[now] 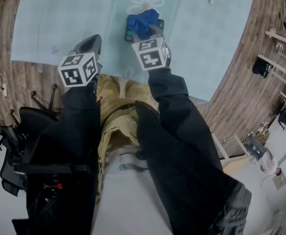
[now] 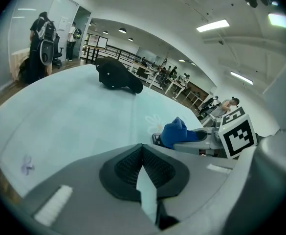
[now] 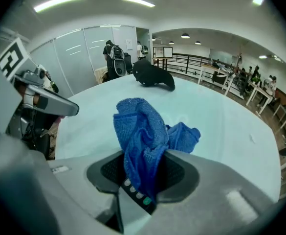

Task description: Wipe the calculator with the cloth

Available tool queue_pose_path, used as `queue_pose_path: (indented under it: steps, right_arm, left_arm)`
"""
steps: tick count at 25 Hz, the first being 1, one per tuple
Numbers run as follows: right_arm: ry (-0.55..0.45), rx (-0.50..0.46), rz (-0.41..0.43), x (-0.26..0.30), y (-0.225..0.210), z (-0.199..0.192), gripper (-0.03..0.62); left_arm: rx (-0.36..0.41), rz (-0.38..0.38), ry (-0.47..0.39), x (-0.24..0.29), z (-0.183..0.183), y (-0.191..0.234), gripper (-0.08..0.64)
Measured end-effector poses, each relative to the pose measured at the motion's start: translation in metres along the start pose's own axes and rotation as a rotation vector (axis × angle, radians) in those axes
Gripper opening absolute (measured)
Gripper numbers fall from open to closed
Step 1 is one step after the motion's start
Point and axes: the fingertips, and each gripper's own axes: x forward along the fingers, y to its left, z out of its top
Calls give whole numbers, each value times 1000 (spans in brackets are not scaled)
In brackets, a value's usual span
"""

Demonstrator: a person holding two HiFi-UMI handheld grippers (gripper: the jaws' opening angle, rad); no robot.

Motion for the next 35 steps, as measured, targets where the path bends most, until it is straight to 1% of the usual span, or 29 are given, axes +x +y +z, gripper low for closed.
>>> queue_pose_path:
  steps: [5,8,10,12,14,16,21,24,27,32,34,35]
  right_arm:
    - [10,-32,68,-1,30,-12,152]
    - [12,-28,107,-2,47,-15,152]
    - [5,0,144,-5,55,-16,150]
    - [-11,47,176,-13,59,-15,150]
    - [-35,93,194,-25,58,-12,150]
    - [-81,138,198,-41,52,-3,150]
    - [-226,250,156,-92,26,43,150]
    - [-326,283,120,-123,4,77,150]
    - [-414,281,90,-154,-13,106,150]
    - [-532,262,39,-206,-29,143,150]
    - [-583,256,-3,-228,-37,151,150]
    - [-613,259,-36,-241,-41,153,150]
  left_arm:
    - [0,-4,-7,-2,1,-2,2]
    - [-1,0,-14,-5,4,-1,2]
    - [1,3,-21,-7,7,-2,2]
    - [7,4,-32,-10,13,-5,2]
    - [16,3,-48,-15,22,-10,2]
    - [26,-3,-70,-18,33,-17,2]
    - [65,-47,-141,-28,75,-46,2]
    - [106,-86,-188,-30,106,-71,2]
    - [145,-125,-233,-34,132,-97,2]
    - [198,-183,-311,-54,169,-133,2]
    - [222,-195,-346,-64,182,-146,2]
    - [235,-197,-360,-70,187,-152,2]
